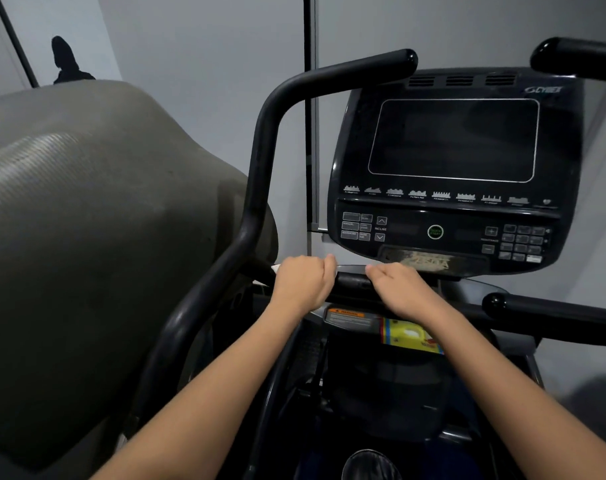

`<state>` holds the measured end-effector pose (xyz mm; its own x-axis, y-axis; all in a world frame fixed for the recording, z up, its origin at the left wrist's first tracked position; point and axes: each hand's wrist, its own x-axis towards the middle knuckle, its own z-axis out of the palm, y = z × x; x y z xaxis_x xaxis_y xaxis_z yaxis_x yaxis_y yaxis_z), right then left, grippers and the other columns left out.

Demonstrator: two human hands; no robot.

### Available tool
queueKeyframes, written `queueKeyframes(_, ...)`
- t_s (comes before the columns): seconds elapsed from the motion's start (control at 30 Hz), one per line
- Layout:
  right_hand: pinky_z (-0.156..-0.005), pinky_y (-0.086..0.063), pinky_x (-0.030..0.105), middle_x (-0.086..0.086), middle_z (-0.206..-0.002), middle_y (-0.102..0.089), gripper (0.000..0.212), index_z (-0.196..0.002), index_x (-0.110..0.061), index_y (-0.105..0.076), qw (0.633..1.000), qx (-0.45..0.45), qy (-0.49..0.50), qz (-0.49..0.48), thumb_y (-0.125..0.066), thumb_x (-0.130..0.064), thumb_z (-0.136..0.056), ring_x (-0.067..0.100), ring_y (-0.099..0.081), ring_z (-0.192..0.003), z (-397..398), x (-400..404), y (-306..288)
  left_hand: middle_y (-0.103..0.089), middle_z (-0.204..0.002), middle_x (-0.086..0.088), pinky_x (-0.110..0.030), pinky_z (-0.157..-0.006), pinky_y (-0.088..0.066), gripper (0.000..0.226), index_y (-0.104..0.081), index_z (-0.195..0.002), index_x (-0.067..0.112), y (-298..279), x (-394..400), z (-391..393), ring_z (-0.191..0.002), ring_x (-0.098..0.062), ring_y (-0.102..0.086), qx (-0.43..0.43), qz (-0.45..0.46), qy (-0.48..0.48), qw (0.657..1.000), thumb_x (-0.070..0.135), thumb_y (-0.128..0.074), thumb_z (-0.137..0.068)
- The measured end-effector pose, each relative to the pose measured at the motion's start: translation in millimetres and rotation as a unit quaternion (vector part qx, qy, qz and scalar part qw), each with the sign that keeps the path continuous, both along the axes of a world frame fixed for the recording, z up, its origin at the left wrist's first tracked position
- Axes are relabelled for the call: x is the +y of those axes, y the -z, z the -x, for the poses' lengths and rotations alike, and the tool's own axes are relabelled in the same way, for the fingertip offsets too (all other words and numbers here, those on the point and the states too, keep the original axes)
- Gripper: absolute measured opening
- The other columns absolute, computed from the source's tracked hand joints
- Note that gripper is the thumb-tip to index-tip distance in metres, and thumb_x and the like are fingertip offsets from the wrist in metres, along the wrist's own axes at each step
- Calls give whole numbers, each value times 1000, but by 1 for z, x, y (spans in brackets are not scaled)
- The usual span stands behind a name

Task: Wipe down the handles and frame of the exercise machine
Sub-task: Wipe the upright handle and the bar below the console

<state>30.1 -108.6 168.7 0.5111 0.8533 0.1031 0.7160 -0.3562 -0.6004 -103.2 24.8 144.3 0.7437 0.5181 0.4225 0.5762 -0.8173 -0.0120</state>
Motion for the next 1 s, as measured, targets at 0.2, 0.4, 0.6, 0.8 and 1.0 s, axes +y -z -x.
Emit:
queueKeyframes(0.2,-82,-40,38,15,-91,-62,40,-77,-12,-53,1000,-10,-1,-27,-27,-24,-107,34,-57,-98,2,-3,2,-55,-81,6,-34,-73,-41,29,-57,-94,18,23,-6,0,-75,-19,-51,-100,-56,158,981,28,-33,-105)
queueKeyframes(0.4,-84,-38,35,9,-98,-63,41,-101,-11,-62,997,49,23,-58,-27,-30,-106,28,-54,-99,0,0,11,-64,-74,-9,-37,-62,-39,31,-55,-81,11,4,13,4,-71,-33,-60,-62,23,-20,998,22,-35,-102)
queueKeyframes(0.6,-100,-31,38,16,-137,-55,54,-125,-13,-58,992,97,40,-72,-17,-43,-107,33,-44,-131,0,2,13,-60,-70,-2,-38,-63,-42,31,-58,-79,15,16,-32,-20,-64,-26,-56,-126,-5,96,987,21,-39,-102)
queueKeyframes(0.8,-109,-29,38,12,-145,-51,61,-136,-18,-56,982,155,42,-102,-17,-54,-105,27,-41,-137,0,-1,14,-64,-74,-2,-36,-62,-35,37,-53,-76,17,12,0,-2,-69,-30,-54,-100,13,4,995,33,-33,-102)
queueKeyframes(1.0,-121,-24,43,-4,-150,-49,87,-147,-27,-47,939,291,56,-173,-25,-81,-82,14,-40,-141,-5,13,21,-66,-68,-8,-35,-51,-36,35,-62,-81,13,7,-41,-41,-57,-34,-61,-37,-61,30,997,21,-30,-94)
